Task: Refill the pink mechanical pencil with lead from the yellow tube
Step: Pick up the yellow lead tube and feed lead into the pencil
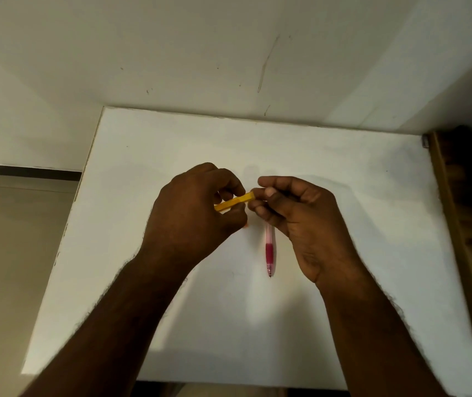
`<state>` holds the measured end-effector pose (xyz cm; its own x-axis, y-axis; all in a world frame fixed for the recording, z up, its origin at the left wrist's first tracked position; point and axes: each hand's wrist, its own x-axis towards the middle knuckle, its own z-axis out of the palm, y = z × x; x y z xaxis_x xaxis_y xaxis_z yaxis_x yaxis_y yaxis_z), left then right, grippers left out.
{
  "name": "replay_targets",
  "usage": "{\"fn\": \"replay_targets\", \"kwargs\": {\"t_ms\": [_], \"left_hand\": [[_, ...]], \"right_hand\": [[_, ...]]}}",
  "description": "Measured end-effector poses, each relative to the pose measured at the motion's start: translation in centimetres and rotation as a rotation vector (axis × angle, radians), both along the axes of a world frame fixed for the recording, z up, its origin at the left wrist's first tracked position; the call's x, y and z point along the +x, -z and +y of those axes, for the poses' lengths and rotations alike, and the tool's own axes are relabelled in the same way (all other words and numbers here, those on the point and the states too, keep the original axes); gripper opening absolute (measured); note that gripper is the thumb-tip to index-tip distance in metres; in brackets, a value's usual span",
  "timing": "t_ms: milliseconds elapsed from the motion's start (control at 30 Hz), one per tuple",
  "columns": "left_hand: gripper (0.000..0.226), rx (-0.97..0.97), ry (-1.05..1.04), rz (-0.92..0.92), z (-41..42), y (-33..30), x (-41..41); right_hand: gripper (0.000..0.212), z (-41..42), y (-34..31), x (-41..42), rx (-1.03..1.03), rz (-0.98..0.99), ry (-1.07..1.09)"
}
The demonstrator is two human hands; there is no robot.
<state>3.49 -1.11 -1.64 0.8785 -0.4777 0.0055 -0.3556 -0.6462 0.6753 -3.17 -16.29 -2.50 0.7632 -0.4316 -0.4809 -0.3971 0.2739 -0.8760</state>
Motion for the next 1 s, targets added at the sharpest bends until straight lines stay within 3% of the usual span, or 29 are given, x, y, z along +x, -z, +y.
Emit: {"fn": "replay_targets", "kwargs": {"t_ms": [400, 1000], "left_hand": [[0.018, -0.031, 0.001, -0.034, -0.09, 0.21, -0.06], [0.019, -0.057, -0.011, -0.011, -0.31, 0.02, -0.28]], "right_hand": [[0.011, -0.26, -0.41, -0.11, 0.028, 0.002, 0.060], [0.017, -0.47, 0.37, -0.11, -0.304, -0.019, 0.016]]}}
